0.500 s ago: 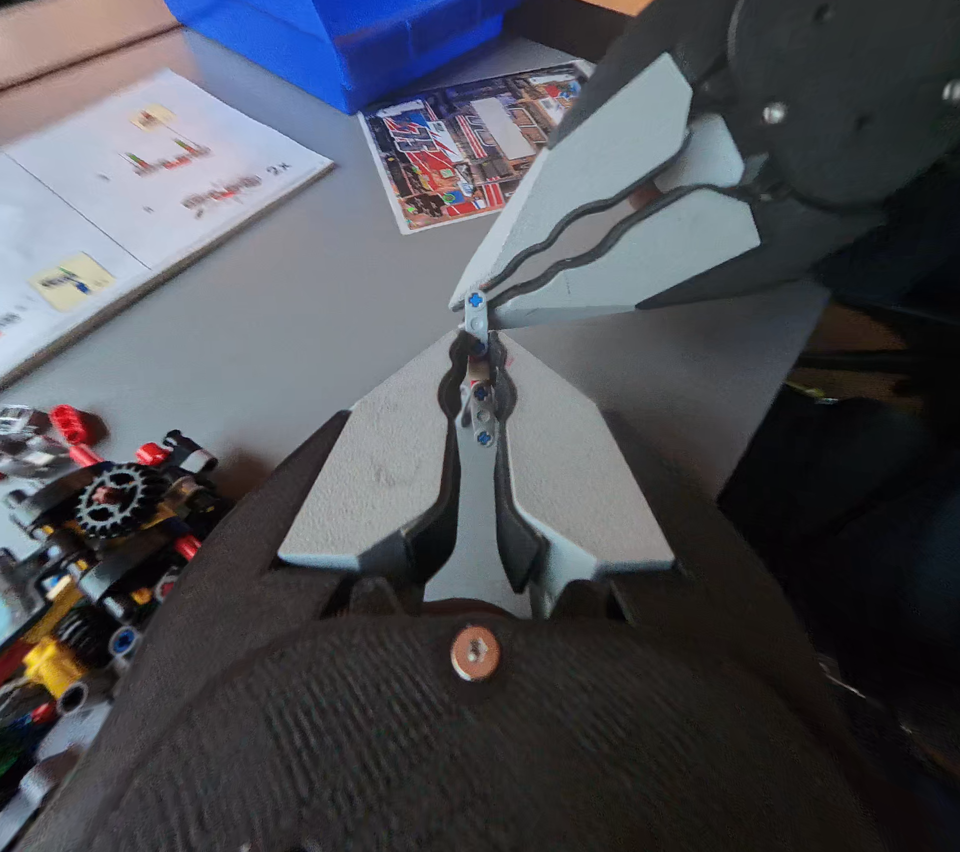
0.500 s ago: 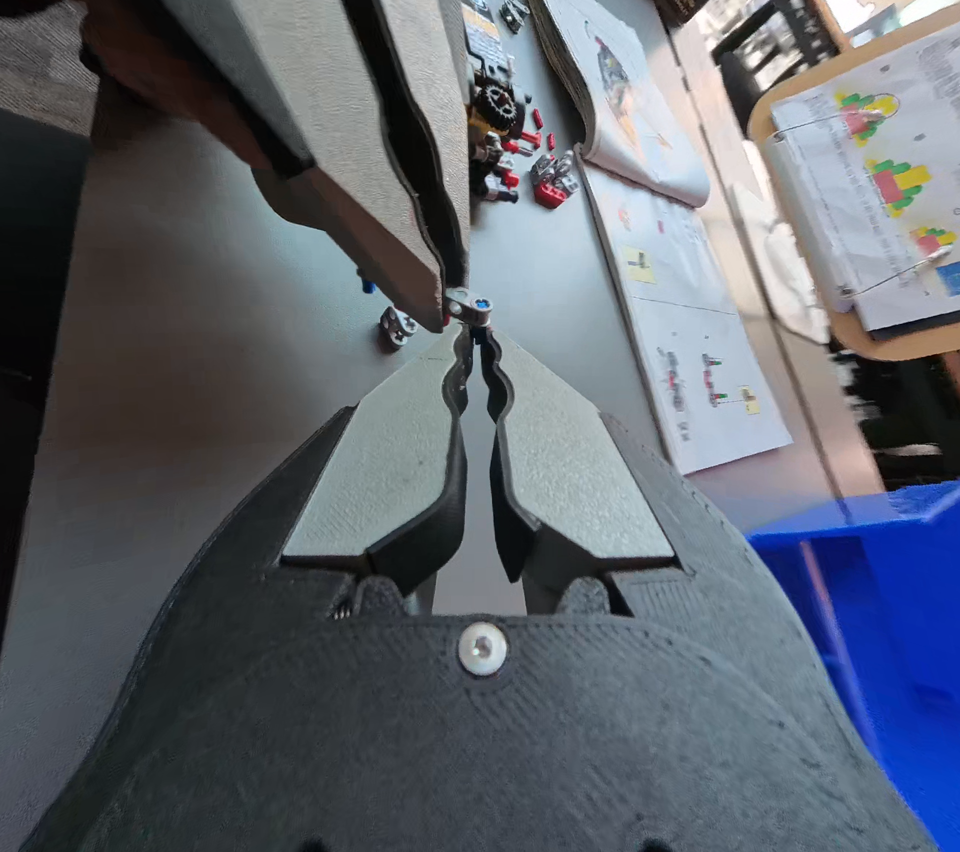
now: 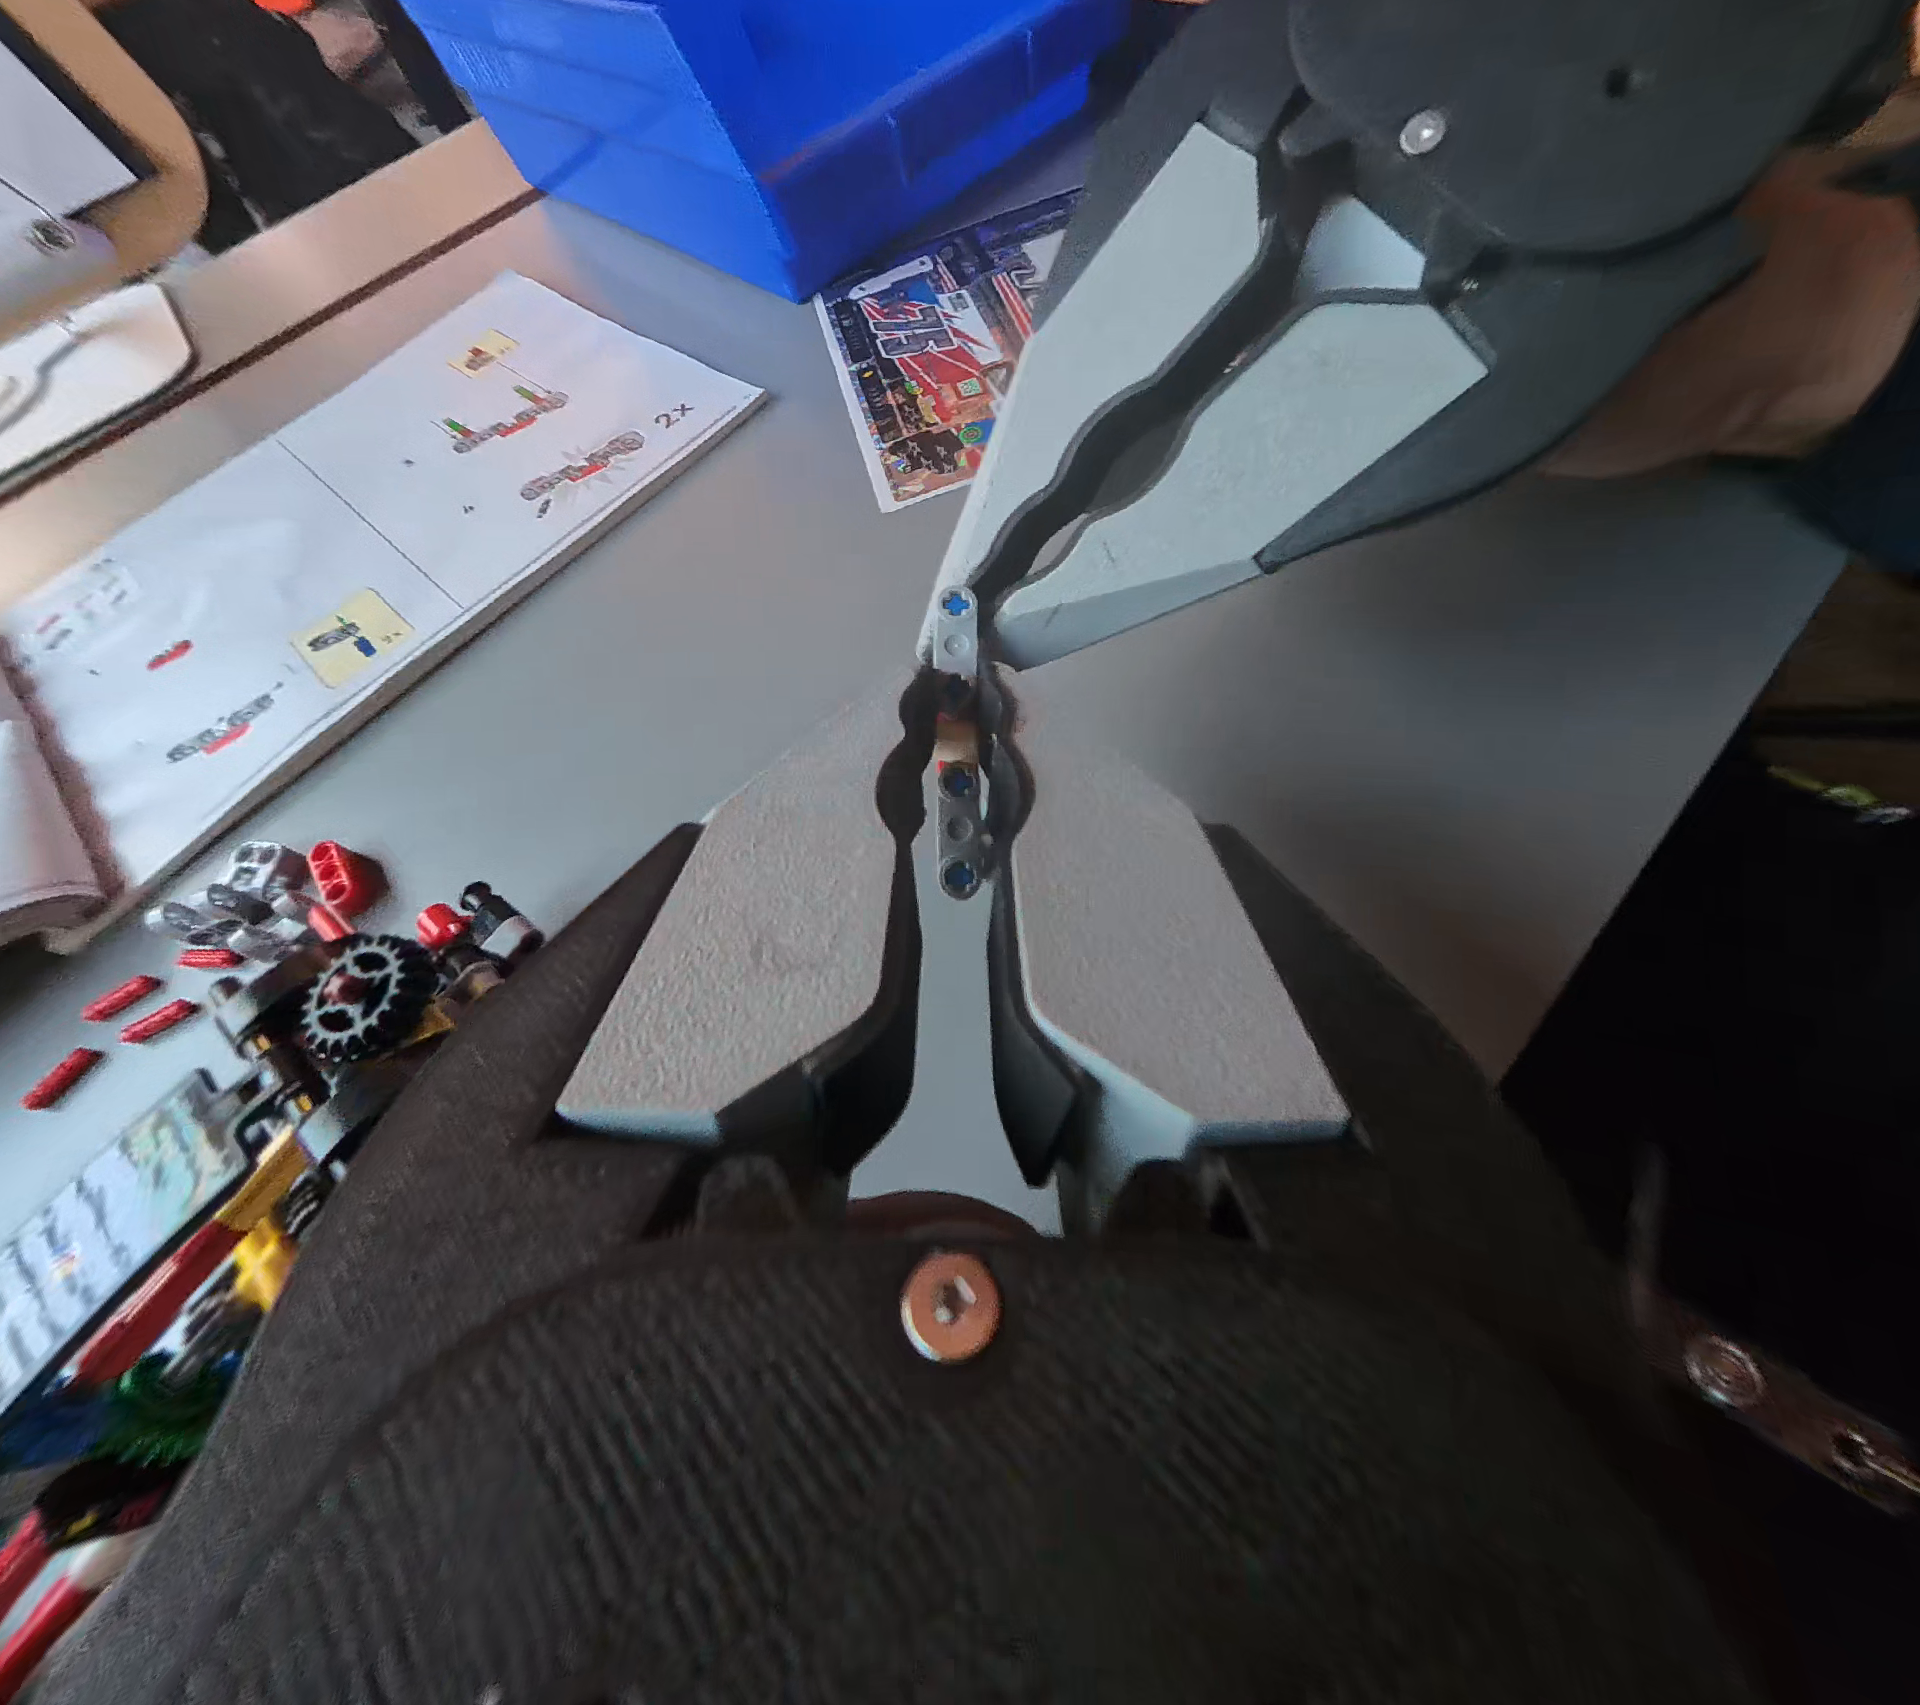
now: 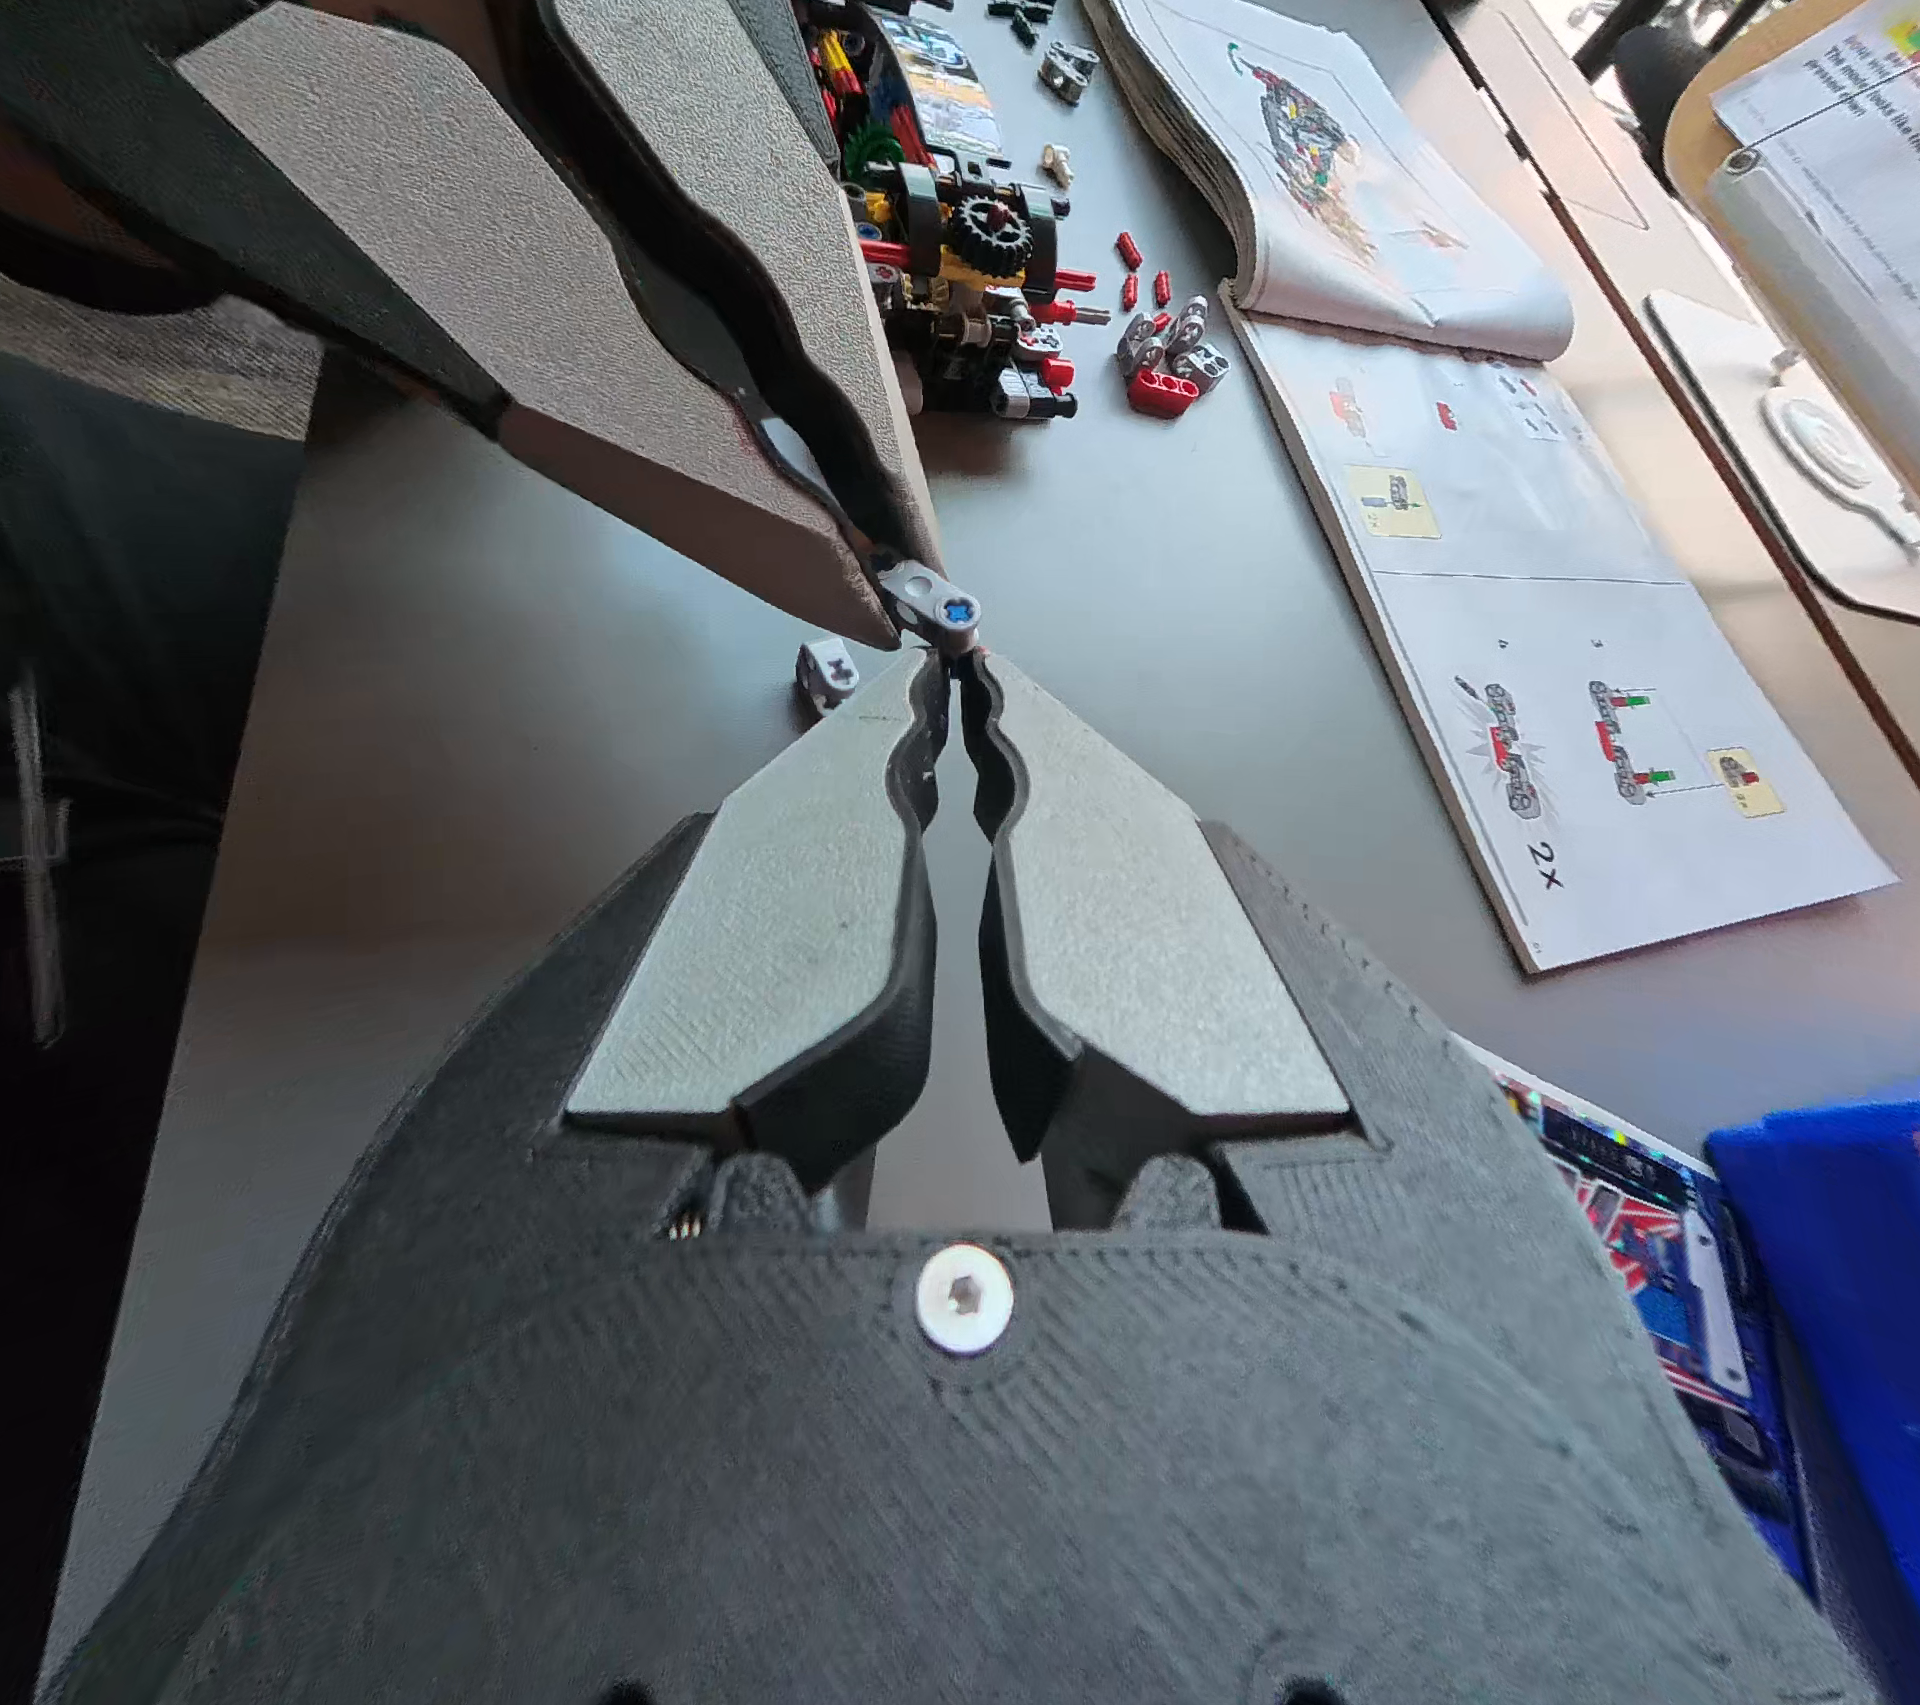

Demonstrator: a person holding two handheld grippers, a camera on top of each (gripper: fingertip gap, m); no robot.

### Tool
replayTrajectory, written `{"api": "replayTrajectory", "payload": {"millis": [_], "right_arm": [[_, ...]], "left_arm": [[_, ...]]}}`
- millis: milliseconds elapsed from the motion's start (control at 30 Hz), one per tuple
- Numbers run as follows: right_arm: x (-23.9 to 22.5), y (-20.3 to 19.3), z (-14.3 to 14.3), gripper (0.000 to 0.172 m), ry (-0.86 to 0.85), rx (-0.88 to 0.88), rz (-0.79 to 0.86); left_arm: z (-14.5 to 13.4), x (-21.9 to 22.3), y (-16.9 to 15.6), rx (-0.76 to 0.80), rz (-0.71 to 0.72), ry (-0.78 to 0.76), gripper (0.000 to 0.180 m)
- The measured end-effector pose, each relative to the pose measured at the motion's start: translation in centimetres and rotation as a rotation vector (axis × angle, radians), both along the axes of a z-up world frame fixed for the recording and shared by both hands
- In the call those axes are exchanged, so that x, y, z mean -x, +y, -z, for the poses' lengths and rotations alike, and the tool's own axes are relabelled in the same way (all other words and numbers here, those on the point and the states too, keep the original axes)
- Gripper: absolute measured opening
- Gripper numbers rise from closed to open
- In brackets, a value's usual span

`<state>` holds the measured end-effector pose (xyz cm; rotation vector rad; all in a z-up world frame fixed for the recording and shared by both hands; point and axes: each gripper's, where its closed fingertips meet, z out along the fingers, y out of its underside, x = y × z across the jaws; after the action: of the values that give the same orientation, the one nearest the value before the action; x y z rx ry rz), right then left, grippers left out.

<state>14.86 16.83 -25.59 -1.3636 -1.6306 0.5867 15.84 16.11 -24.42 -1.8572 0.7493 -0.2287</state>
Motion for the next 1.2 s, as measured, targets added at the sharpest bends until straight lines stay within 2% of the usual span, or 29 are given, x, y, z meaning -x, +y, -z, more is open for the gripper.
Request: {"api": "replayTrajectory", "payload": {"millis": [167,267,367,433,533,600,833,1000,1033,1133,1200], "right_arm": [[-0.2,-0.4,-0.2,0.001,0.037,0.129,-0.041],[-0.1,-0.5,-0.1,0.001,0.032,0.127,-0.047],[0.0,-0.4,0.3,0.002,0.008,0.101,-0.047],[0.0,-0.4,0.3,0.001,-0.009,0.039,-0.037],[0.1,-0.2,-0.1,0.001,-0.009,-0.037,-0.021],[0.1,-0.3,-0.4,0.001,0.019,-0.007,-0.034],[0.2,-0.3,0.2,0.002,0.006,0.036,-0.037],[0.1,-0.8,-0.3,0.002,0.070,0.218,-0.075],[0.1,-0.9,-0.5,0.002,0.081,0.246,-0.080],[0.1,-0.9,-1.2,0.001,0.126,0.309,-0.088],[0.1,-0.6,-1.4,0.001,0.123,0.227,-0.077]], "left_arm": [[-0.2,-0.2,-0.2,-0.033,0.033,0.014,0.003],[-0.2,-0.2,-0.2,0.028,0.045,-0.058,0.003],[0.2,-0.1,-0.3,-0.017,0.042,0.044,0.004],[0.2,0.0,-0.3,-0.028,0.043,0.056,0.003],[-0.3,0.1,-0.3,0.044,0.062,-0.084,0.003],[-0.7,0.1,-0.3,0.059,0.067,-0.145,0.003],[-0.1,0.0,-0.4,-0.158,0.013,0.198,0.003],[-0.9,-0.2,-0.6,-0.292,0.018,0.337,0.004],[-1.1,-0.2,-0.6,-0.276,0.022,0.281,0.003],[-1.8,-0.1,-0.4,-0.052,0.054,-0.114,0.004],[-1.9,-0.1,-0.3,0.047,0.064,-0.268,0.004]]}}
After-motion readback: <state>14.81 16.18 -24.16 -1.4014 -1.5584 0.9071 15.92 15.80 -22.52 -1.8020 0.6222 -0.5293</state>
